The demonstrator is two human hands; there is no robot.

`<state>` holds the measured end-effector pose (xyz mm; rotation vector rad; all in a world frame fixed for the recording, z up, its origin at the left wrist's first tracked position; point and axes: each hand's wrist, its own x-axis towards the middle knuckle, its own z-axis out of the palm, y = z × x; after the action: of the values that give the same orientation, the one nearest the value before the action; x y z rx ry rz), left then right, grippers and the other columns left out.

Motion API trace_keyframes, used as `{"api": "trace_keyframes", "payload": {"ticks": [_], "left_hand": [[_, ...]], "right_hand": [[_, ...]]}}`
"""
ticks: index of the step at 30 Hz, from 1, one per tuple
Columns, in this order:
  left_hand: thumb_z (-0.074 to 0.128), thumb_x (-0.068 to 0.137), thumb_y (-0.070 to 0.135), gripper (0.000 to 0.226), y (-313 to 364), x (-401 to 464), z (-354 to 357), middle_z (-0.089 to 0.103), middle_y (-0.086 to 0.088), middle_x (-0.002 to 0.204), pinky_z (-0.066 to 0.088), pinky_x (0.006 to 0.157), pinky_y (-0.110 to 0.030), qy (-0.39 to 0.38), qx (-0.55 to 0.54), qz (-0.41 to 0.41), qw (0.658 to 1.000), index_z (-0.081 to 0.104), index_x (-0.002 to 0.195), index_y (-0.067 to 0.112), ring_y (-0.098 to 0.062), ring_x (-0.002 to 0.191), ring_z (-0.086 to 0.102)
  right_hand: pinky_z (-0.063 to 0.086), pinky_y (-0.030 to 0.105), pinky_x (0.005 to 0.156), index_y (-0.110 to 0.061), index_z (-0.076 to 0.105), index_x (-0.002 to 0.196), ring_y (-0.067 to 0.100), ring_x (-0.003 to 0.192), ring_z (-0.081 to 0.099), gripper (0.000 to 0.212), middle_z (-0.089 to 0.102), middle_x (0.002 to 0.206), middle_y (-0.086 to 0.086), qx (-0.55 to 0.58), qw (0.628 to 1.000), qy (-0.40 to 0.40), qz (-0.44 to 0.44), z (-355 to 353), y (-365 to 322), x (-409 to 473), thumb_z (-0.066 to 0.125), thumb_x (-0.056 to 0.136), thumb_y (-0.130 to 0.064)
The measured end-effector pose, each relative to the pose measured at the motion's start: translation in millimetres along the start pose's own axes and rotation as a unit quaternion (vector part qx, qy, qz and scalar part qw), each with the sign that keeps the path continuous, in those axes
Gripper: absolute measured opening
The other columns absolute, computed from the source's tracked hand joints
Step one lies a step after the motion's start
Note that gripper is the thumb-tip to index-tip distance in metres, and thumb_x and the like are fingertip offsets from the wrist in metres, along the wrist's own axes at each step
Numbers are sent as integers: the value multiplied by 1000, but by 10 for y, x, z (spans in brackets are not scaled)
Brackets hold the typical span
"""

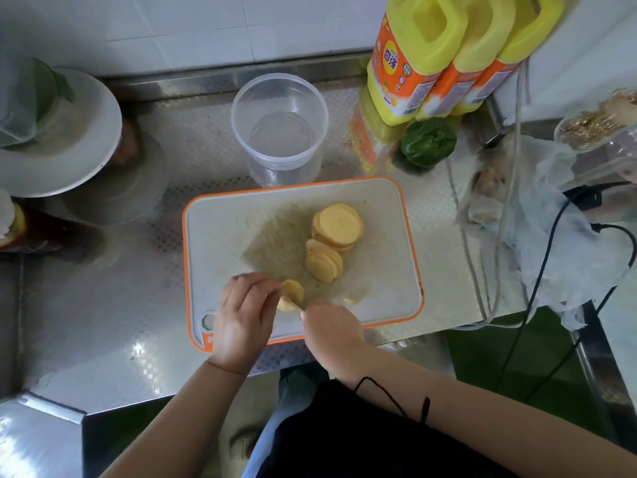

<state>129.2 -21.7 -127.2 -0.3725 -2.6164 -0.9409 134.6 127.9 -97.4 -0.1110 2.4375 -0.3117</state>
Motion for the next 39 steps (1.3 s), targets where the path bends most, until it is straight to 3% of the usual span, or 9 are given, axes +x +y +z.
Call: {"api": "trace_keyframes", "payload": {"ticks": [3,6,16,22,24,26,28,33,39], "left_hand": [[42,102,36,37,142,596,-11,65,0,94,39,83,-34,-248,98,18,963,70,89,15,-25,91,58],[20,105,46,54,266,891,88,65,-2,101,34,95,-38,-516,227,25,825,63,83,20,-22,98,54],[13,106,45,60,393,960,104,60,-6,89,31,84,-34,-590,231,34,773,59,79,16,-24,90,53],[14,104,46,60,460,974,27,60,-4,99,33,88,-36,-534,248,80,804,67,100,17,-23,101,51],[27,98,46,51,381,917,-49,64,-2,105,38,86,-35,-376,187,104,901,69,105,18,-25,102,54],[51,93,29,27,246,737,-159,65,-6,100,43,84,-35,-103,68,90,988,70,100,11,-26,96,56],[61,92,11,9,95,430,-218,62,-11,94,46,82,-35,39,15,41,998,65,95,3,-27,92,55],[63,95,20,8,-218,-375,100,62,-8,96,53,70,-43,-68,31,39,996,61,97,13,-31,83,60],[65,93,23,12,-253,-427,196,62,-9,95,53,72,-36,-36,30,22,999,57,100,17,-28,87,61]], "right_hand": [[39,30,68,-6,61,102,31,97,62,16,65,103,12,11,1000,-5,19,14,-16,3,47,94,-4],[39,30,68,-7,61,103,30,97,62,17,65,103,10,21,999,-9,26,24,-41,-9,48,93,-4],[36,29,63,-9,60,98,26,82,59,15,59,86,6,41,999,16,9,-22,-3,-25,45,97,-12],[35,28,63,-9,57,107,28,88,63,24,65,95,9,60,996,58,-14,-134,42,-134,39,101,-23],[34,28,61,-8,55,108,28,85,61,27,65,95,10,58,996,68,-19,-184,56,-155,36,102,-26],[31,28,54,-8,55,104,26,74,53,29,63,90,10,58,996,69,-25,-227,81,-153,35,103,-29],[29,28,50,-13,52,95,23,70,49,27,58,82,7,75,995,68,-19,-238,117,-149,35,102,-32],[32,29,62,-9,56,96,30,86,61,30,63,90,12,92,994,62,-7,-174,154,-171,40,100,-34],[33,29,62,-9,57,100,27,85,62,31,54,80,5,73,995,64,-9,-140,118,-144,40,101,-34]]}}
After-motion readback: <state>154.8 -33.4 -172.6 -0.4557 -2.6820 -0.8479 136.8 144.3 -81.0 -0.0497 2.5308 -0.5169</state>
